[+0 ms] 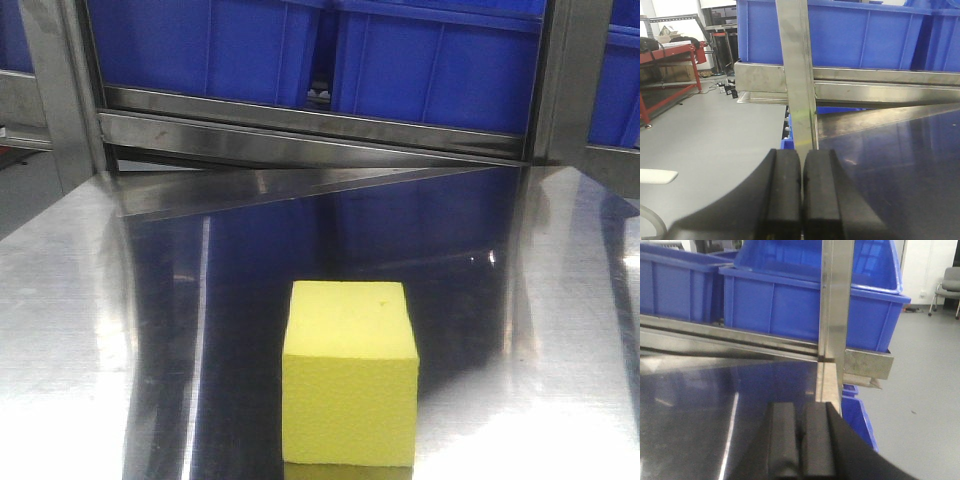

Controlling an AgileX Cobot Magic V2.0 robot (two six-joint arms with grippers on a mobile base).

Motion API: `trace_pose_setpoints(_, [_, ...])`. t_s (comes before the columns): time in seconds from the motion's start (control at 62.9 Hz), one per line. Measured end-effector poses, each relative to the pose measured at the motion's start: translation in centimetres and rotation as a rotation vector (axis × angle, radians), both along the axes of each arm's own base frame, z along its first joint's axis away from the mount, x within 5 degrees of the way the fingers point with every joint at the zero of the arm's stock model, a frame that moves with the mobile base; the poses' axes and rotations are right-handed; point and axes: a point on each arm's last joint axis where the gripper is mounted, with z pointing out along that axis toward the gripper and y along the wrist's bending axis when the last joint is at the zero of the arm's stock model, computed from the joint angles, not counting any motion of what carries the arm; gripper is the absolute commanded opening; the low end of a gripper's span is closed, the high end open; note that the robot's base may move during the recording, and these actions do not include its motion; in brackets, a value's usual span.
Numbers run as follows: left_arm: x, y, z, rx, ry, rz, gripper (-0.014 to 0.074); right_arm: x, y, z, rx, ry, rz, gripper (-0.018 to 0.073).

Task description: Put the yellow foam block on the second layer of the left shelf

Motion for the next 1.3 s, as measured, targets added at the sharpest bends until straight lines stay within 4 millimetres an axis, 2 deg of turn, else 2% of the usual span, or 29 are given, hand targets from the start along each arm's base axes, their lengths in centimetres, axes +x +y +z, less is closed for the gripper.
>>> trace_pose_setpoints(0.318, [0.0, 0.0, 0.0, 0.000, 0.000, 0.000, 0.0124, 1.8, 0.4, 4.3, -0.018, 0.092, 0.045, 0.0059])
trace_pose_setpoints(0.556, [0.0, 0.0, 0.0, 0.000, 0.000, 0.000, 0.0124, 4.2, 1.9, 5.2, -0.064, 0.210, 0.171, 0.0081])
trace_pose_setpoints(0.636, [0.0, 0.0, 0.0, 0.000, 0.000, 0.000, 0.0124, 5.0, 2.5, 5.3, -0.066, 0.277, 0.204, 0.0192])
trace_pose_setpoints(0.779, [0.0, 0.0, 0.0, 0.000, 0.000, 0.000, 0.0124, 6.2, 3.4, 5.6, -0.067, 0.408, 0.234, 0.0529])
trace_pose_setpoints(0.858, [0.0, 0.0, 0.0, 0.000, 0.000, 0.000, 0.0124, 6.9, 3.8, 5.9, -0.056, 0.461, 0.239, 0.0646])
trace_pose_setpoints(1.097, [0.0, 0.0, 0.0, 0.000, 0.000, 0.000, 0.0124, 9.4, 5.4, 7.0, 0.082, 0.688, 0.188, 0.0633])
trace_pose_setpoints(1.303, [0.0, 0.0, 0.0, 0.000, 0.000, 0.000, 0.0124, 12.0, 8.2, 7.8, 0.147, 0.918, 0.134, 0.0606])
